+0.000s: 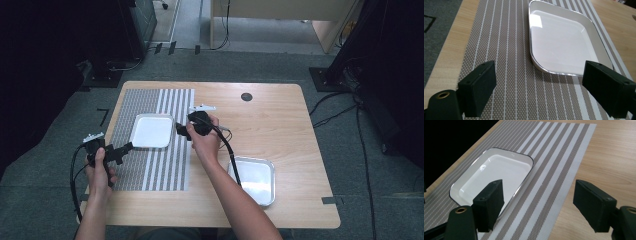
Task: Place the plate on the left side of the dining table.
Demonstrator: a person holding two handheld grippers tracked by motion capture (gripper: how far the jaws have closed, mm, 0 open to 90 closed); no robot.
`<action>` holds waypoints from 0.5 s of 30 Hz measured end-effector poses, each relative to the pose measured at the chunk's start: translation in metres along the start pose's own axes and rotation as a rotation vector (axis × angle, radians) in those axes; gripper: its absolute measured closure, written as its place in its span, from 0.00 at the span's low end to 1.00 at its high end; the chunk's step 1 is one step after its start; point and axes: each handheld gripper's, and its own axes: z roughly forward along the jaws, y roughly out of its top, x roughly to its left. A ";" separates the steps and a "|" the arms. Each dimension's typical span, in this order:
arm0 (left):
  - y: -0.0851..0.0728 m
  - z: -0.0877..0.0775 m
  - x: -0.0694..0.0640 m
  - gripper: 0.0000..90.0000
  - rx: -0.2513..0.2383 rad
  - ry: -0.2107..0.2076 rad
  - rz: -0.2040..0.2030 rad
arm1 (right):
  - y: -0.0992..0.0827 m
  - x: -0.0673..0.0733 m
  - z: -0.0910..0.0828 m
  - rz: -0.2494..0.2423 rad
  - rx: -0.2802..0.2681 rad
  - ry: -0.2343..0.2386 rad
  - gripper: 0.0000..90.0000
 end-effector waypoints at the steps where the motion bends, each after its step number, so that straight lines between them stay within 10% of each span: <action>1: -0.001 -0.001 -0.001 0.12 0.000 -0.001 0.011 | -0.003 -0.002 -0.005 -0.010 0.005 -0.001 0.27; 15: -0.021 -0.021 -0.020 0.11 -0.034 0.002 0.047 | -0.014 -0.008 -0.047 -0.028 -0.021 0.012 0.27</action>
